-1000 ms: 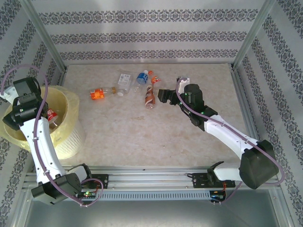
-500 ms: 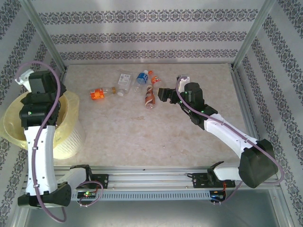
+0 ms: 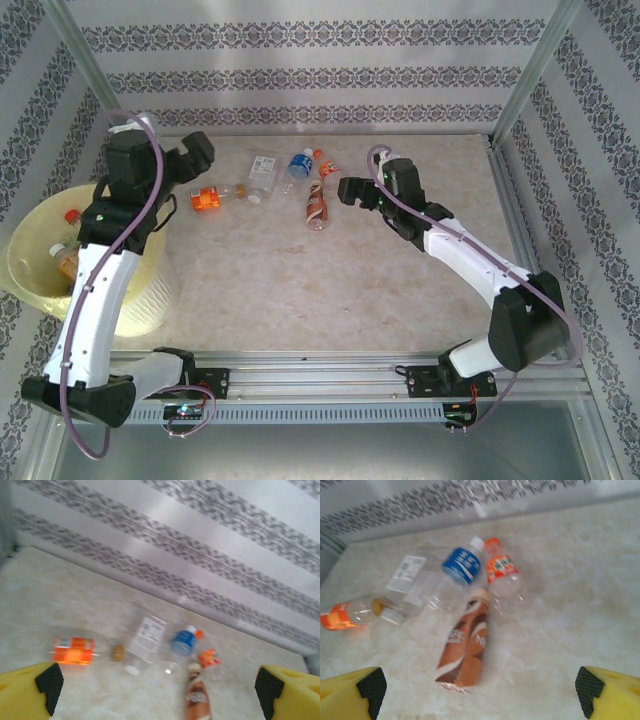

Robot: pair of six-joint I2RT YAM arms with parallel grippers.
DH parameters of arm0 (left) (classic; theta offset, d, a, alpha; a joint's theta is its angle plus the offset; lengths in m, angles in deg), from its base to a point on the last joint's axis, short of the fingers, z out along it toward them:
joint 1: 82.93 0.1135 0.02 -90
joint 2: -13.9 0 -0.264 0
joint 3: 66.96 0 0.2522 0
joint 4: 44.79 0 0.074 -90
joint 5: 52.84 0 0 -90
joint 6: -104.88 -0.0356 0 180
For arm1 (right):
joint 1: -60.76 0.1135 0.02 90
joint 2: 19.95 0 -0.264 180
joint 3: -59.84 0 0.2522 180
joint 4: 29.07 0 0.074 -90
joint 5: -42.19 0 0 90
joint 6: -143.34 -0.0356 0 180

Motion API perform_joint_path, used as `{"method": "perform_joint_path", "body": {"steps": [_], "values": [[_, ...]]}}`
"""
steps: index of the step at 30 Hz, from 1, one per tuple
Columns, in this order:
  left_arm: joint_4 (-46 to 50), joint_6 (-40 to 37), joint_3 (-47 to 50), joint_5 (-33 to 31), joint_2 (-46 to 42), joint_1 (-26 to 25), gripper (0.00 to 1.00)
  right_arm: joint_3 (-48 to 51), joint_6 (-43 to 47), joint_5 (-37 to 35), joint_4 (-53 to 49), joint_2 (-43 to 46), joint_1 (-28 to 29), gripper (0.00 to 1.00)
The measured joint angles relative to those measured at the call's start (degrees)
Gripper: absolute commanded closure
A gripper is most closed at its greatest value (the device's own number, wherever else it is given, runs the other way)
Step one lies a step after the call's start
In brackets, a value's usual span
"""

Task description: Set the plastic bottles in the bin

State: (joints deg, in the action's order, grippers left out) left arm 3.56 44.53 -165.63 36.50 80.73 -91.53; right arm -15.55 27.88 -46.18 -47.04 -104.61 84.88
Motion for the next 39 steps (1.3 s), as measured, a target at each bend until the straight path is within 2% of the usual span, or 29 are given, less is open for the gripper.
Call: {"method": "perform_joint_path", "body": {"steps": [6,11,17,26,30,39], "values": [[-4.4,0.4,0.1,6.6,3.6,-5.0,0.00,-0.5,-2.4,1.7,-2.6,-5.0,0.2,0.02],[-6.1,0.5,0.1,9.7,7.8,-7.5,0.00,-0.9,-4.1,1.8,-2.6,-8.2,2.8,0.02],[-7.3,1.0,0.3,11.4,12.1,-7.8,0.00,-5.2,-6.1,-1.4,-2.3,-15.4,6.9,0.03],[-10.3,2.4,3.9,11.8,12.9,-7.8,0.00,-15.4,-9.0,-7.7,-4.3,-27.0,10.2,0.07],[-10.8,2.8,4.5,11.8,14.1,-7.8,0.00,-19.6,-10.5,-10.3,-5.8,-31.6,11.3,0.11],[-11.6,3.5,6.0,11.3,15.2,-7.8,0.00,-23.4,-13.2,-14.9,-7.2,-38.7,13.6,0.32]]}}
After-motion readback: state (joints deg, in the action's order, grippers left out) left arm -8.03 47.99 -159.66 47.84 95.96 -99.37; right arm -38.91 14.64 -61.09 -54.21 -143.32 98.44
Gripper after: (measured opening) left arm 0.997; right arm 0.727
